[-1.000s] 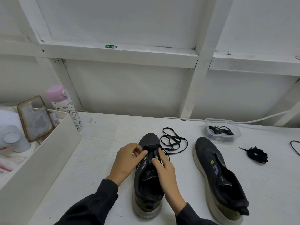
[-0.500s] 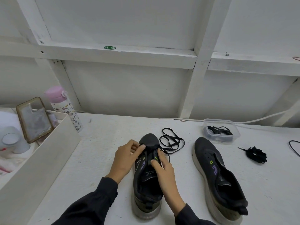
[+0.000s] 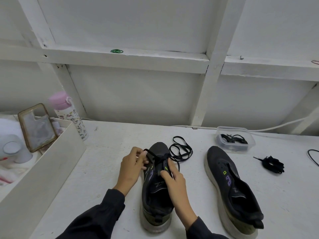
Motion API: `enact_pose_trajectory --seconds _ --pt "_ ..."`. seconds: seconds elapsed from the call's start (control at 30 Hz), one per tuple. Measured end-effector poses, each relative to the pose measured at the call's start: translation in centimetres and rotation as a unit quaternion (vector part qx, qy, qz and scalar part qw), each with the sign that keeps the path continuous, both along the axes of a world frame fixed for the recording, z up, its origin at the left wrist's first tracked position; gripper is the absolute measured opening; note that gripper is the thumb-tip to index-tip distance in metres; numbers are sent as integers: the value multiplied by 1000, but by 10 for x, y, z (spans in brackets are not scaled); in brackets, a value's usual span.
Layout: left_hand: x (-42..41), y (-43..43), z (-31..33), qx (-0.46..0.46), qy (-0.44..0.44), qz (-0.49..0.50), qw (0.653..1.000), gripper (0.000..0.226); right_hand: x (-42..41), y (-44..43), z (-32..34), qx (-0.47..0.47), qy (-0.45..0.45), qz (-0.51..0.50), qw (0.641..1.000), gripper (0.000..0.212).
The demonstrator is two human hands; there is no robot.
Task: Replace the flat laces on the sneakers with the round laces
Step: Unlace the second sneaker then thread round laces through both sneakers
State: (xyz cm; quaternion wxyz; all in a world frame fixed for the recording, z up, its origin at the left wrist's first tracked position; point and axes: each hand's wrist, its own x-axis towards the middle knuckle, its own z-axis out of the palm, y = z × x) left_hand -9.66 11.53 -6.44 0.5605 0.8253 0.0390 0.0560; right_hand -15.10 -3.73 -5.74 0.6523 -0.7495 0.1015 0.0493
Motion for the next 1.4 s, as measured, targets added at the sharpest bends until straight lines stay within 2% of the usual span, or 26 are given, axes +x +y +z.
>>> enact_pose_trajectory --seconds 0.1,0.2,0.3,0.43,0.6,0.7,0.77,0.93,1.03,1.13,1.23,1.3,1.4 --pt "-4 2 -9 85 -3 -22 996 34 0 0 0 8 2 -6 1000 61" --pt "-2 5 -13 114 -5 -48 992 41 0 0 -1 2 -1 -5 1000 62" --pt "5 6 -5 99 -40 -13 994 31 0 -2 -2 -1 -1 2 1000 60" --pt "12 8 7 7 -37 77 996 20 -1 -2 -2 -12 1 9 1000 60" --pt "1 1 -2 28 25 11 999 31 0 -2 -3 -12 1 6 1000 59" --pt "-1 -1 -4 65 15 -37 997 27 1 -2 -5 -12 -3 7 1000 60" --pt "5 3 2 73 -10 -25 997 27 2 -2 -5 -5 -3 7 1000 60" --pt "13 12 25 9 -68 85 994 26 0 -1 -4 3 3 -4 1000 68" --pt "5 4 21 -7 -31 49 998 26 0 -1 -4 -3 4 -6 1000 62" --pt "-1 -2 4 32 10 6 999 28 0 -1 -3 -6 8 -9 1000 61" --pt "0 -2 -4 68 10 -16 998 28 -1 0 -3 -8 16 -11 1000 61" --pt "5 0 4 61 -16 6 998 26 0 -1 -2 -7 19 -9 1000 61" --pt "16 12 22 -18 -61 110 992 23 -1 0 1 -7 30 -4 1000 67"
